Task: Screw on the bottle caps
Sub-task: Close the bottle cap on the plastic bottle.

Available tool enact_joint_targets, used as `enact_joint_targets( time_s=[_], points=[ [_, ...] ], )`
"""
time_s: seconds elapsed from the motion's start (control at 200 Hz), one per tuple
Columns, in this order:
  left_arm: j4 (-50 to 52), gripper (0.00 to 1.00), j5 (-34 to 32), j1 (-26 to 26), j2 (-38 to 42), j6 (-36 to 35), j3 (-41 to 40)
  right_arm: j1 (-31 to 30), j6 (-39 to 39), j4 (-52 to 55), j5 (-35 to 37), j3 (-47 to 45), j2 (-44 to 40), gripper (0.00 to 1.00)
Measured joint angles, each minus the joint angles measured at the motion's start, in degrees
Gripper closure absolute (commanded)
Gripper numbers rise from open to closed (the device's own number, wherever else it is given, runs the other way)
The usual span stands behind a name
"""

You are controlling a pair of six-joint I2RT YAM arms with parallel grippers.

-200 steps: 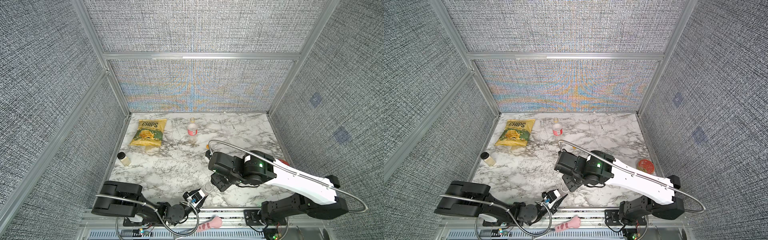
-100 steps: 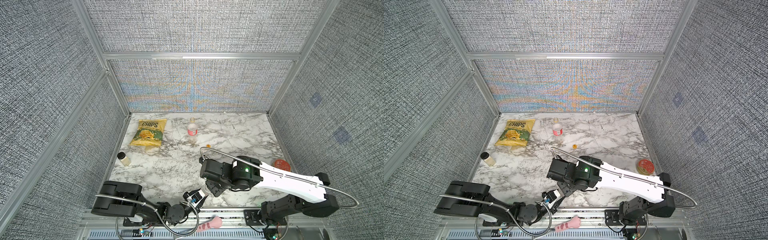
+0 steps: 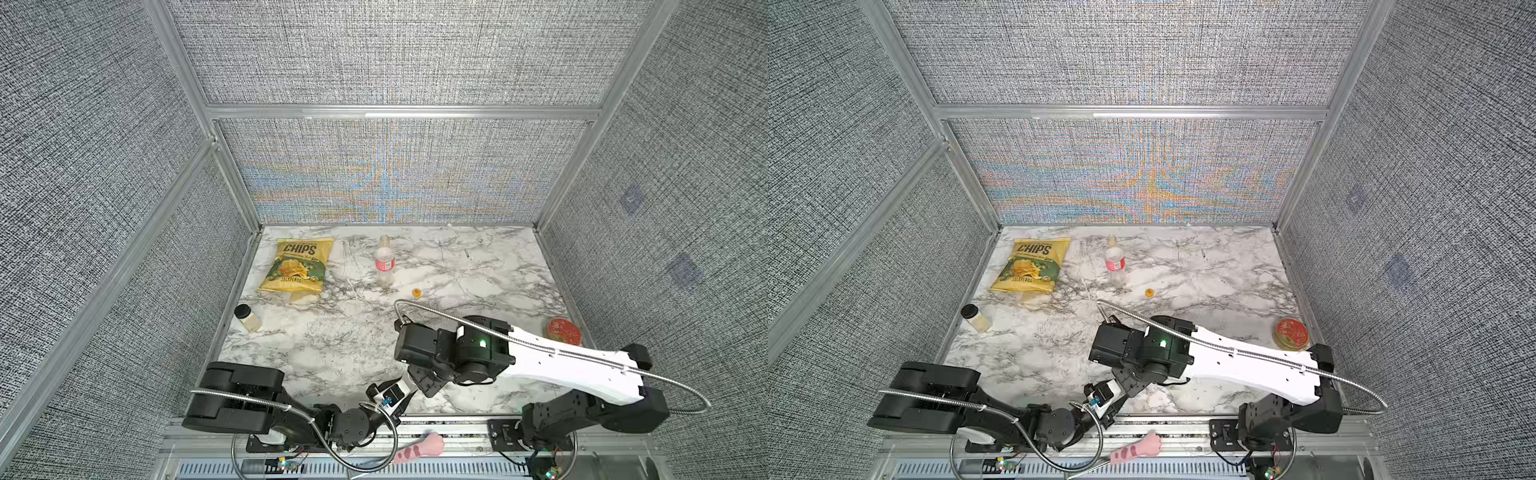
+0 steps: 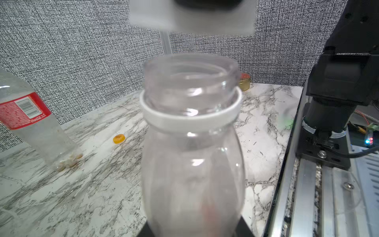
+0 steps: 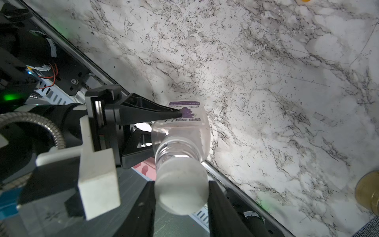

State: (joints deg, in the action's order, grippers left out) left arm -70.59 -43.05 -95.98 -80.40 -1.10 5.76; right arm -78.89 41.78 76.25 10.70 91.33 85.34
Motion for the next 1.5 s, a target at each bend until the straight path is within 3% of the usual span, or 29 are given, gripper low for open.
enact_joint_targets(
  time_s=[1.5],
  points=[
    [0.68,0.65,0.20,0.07,-0.02,0.02,0.04,-0.13,-0.26,-1.62,0.02,-1.36,1.27,0.59]
  ],
)
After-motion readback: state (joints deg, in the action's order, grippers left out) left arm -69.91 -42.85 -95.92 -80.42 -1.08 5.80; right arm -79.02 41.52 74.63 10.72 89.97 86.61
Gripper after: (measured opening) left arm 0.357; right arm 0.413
